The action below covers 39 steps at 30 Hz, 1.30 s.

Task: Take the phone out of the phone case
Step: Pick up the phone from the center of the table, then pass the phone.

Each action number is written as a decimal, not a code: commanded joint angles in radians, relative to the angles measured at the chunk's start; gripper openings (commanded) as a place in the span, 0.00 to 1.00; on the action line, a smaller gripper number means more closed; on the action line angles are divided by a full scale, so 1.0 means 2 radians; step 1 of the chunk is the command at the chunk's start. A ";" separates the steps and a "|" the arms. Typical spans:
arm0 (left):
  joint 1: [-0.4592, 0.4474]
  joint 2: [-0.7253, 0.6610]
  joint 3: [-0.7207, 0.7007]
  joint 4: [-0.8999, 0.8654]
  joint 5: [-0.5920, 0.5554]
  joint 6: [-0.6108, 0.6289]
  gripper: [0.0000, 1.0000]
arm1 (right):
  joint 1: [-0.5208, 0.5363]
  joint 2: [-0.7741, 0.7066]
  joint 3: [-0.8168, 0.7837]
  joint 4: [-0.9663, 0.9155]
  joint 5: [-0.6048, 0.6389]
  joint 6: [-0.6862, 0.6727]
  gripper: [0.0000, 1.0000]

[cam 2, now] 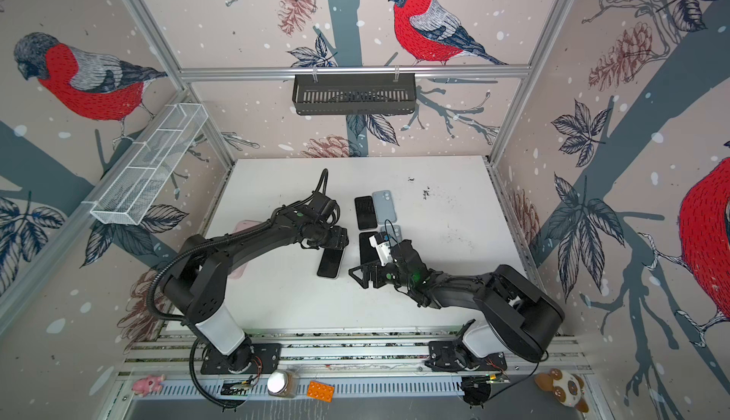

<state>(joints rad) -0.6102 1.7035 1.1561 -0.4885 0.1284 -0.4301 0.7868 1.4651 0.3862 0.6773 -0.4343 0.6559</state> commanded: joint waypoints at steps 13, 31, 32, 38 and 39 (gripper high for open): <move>-0.002 -0.017 -0.014 0.025 0.034 -0.009 0.46 | 0.018 0.133 0.071 0.126 -0.022 0.055 0.79; -0.002 -0.052 -0.031 0.064 0.057 -0.015 0.44 | 0.022 0.129 0.105 0.080 -0.013 0.070 0.18; -0.002 -0.060 -0.037 0.075 0.066 -0.016 0.45 | 0.021 0.122 0.107 0.070 -0.011 0.068 0.14; -0.002 -0.097 -0.046 0.108 0.084 -0.027 0.63 | 0.012 0.073 0.107 0.023 -0.004 0.056 0.04; -0.002 -0.106 -0.046 0.112 0.084 -0.028 0.72 | 0.008 0.064 0.103 0.020 -0.004 0.056 0.03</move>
<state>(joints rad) -0.6132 1.5242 1.0653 -0.3565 0.2321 -0.4496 0.8131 1.6268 0.5945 0.7033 -0.4389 0.7994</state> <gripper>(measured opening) 0.757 0.127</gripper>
